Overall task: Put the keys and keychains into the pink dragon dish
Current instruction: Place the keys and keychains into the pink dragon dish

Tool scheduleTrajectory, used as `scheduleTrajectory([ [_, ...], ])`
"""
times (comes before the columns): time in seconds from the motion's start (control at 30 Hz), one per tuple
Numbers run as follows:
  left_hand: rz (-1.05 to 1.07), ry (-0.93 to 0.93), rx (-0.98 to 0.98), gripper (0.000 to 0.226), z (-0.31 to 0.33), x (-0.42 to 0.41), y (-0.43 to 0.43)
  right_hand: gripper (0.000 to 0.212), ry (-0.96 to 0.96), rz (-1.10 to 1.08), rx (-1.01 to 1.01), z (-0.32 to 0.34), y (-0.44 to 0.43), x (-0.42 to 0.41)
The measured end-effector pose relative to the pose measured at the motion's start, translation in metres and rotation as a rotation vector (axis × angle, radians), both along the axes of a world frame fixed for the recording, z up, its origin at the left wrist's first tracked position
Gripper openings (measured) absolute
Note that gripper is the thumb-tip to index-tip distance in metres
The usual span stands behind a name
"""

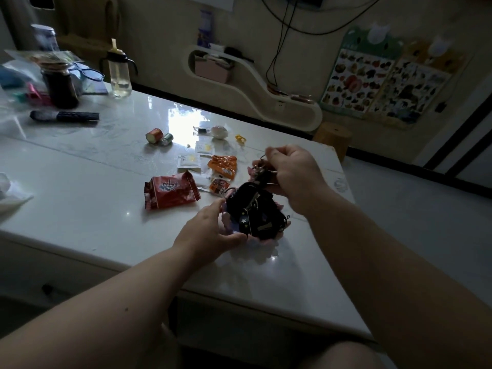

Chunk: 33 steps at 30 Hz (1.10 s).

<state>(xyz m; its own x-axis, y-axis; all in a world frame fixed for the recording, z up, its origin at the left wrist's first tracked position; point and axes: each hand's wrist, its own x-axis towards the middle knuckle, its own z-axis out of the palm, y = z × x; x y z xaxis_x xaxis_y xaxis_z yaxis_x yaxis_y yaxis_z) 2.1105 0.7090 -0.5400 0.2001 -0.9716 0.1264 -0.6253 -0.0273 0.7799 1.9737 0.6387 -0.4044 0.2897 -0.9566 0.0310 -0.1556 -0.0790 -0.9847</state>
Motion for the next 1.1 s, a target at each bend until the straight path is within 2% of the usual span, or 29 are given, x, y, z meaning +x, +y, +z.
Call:
scheduleTrajectory([
  [0.23, 0.0, 0.001, -0.004, 0.078, -0.001, 0.001, 0.0, 0.018, 0.303, -0.142, -0.182, -0.033, -0.013, 0.019],
  [0.37, -0.001, 0.008, -0.014, 0.077, 0.0, 0.001, 0.001, 0.018, 0.382, -0.211, -0.203, -0.04, -0.023, 0.01],
  [0.67, -0.002, 0.003, -0.018, 0.077, -0.001, 0.001, -0.001, 0.009, 0.439, -0.18, -0.083, -0.052, -0.027, -0.02],
  [0.77, -0.002, -0.005, -0.024, 0.075, 0.0, 0.0, -0.002, 0.012, 0.449, -0.15, -0.043, -0.06, -0.024, -0.024],
  [1.1, -0.007, -0.141, 0.087, 0.092, 0.003, -0.021, -0.008, 0.013, 0.362, -0.245, -0.117, -0.072, -0.007, -0.054],
])
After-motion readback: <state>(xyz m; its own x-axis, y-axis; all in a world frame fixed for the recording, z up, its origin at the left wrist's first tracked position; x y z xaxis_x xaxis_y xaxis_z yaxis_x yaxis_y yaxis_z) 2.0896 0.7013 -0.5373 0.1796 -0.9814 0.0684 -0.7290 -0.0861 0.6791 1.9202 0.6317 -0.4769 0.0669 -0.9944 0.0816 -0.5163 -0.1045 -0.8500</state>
